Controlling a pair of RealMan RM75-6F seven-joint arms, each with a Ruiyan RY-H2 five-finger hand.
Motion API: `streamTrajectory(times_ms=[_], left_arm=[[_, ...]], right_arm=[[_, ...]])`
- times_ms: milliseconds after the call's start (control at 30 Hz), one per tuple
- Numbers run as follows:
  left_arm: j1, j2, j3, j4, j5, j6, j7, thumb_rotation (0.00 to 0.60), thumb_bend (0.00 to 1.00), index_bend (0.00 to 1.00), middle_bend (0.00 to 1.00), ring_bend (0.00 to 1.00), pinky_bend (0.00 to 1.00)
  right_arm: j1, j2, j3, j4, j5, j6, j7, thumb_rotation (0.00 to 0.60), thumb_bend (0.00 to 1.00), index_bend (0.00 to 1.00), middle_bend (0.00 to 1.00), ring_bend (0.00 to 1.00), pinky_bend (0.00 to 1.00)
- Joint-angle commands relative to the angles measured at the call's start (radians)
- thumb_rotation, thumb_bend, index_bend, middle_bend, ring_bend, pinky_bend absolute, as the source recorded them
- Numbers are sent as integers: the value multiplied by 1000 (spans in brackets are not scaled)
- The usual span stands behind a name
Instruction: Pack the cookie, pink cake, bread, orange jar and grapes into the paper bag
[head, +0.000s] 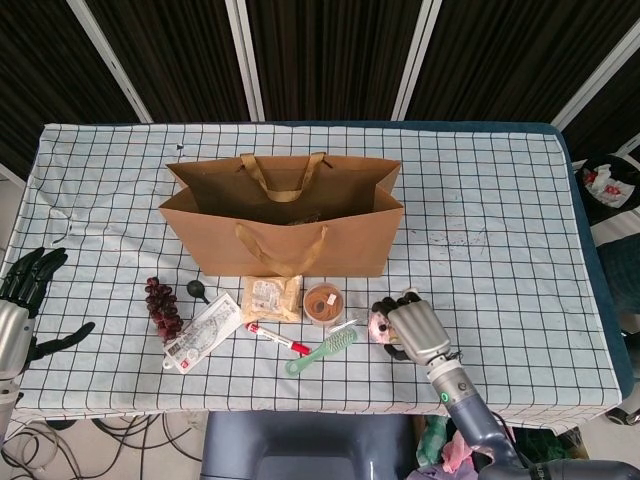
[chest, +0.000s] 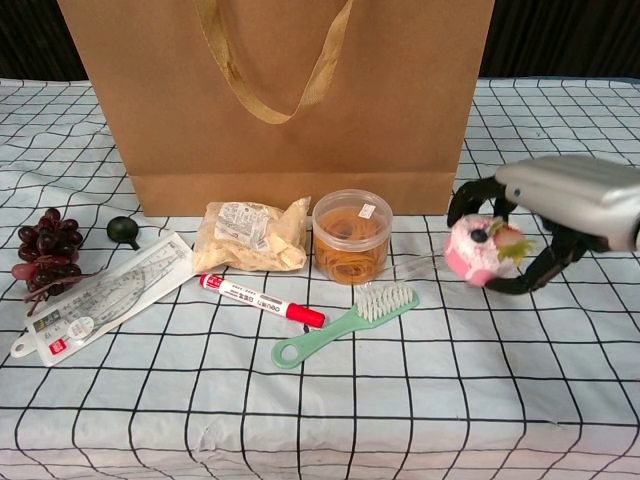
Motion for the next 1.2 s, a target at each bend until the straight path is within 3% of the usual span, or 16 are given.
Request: streamTrajectory(times_ms=[33, 233, 433, 700, 967, 1200], left_arm=[[0, 0, 1, -1, 1, 0, 0, 600, 117, 88, 80, 0, 80], [1, 0, 3, -2, 7, 2, 5, 600, 117, 88, 80, 0, 80], [1, -1, 5, -3, 15, 4, 9, 600, 117, 88, 80, 0, 80], [1, -1, 4, -3, 12, 3, 10, 600, 117, 88, 80, 0, 80], [-3, -3, 5, 1, 12, -7, 13, 600, 117, 88, 80, 0, 80], [-4, -1, 1, 3, 6, -9, 6, 600, 117, 88, 80, 0, 80]], right_arm=[[-43, 74, 73, -67, -39, 117, 61, 600, 355, 351, 373, 425, 263], [-111, 185, 213, -148, -54, 316, 129, 600, 346, 357, 364, 428, 263], [-114, 273, 358, -172, -48, 379, 217, 600, 333, 362, 356, 424, 263], [7, 286, 474, -145, 13, 267, 210, 600, 331, 366, 353, 421, 263], [190, 209, 532, -70, 156, 65, 206, 600, 328, 372, 353, 421, 263], [308, 124, 536, 12, 213, 6, 150, 600, 326, 373, 353, 420, 263]])
